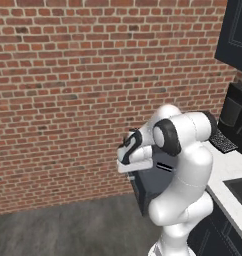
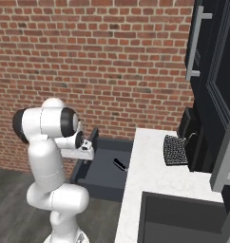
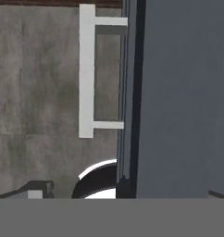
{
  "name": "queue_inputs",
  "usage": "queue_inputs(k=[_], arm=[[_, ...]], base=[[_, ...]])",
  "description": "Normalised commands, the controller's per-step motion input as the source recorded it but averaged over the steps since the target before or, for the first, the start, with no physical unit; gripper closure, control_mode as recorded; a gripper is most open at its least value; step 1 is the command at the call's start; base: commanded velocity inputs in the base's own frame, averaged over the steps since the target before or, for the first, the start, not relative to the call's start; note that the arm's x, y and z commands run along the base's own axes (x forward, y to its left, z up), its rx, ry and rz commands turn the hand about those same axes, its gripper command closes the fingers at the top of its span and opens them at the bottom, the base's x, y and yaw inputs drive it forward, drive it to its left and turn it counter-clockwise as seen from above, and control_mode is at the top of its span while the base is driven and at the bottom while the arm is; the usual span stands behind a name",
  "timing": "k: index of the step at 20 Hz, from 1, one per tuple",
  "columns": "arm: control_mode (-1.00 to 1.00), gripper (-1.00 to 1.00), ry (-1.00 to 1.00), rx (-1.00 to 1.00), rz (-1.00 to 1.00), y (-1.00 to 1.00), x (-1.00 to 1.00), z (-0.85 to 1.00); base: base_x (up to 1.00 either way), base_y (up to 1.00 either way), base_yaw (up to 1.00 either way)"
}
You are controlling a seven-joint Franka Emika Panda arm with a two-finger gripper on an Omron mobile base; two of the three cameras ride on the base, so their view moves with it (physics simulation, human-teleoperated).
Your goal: Pick up the knife from the drawer and place it on the cutting board. Then place the meat from the plate to the cutting board.
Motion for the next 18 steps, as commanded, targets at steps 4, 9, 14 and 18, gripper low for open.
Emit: queue_inputs(k=[4,9,14,18], arm=[[-1.00,-1.00,-0.04,0.00,-0.07,1.00,0.00,0.00],[-1.00,-1.00,-0.07,0.00,-0.06,1.00,0.03,0.00],[-1.00,-1.00,-0.10,0.00,-0.07,1.00,0.09,0.03],[-1.00,-1.00,-0.15,0.00,-0.07,1.00,0.08,0.71]], base=[[0.00,0.00,0.00],[0.00,0.00,0.00],[0.00,0.00,0.00],[0.00,0.00,0.00]])
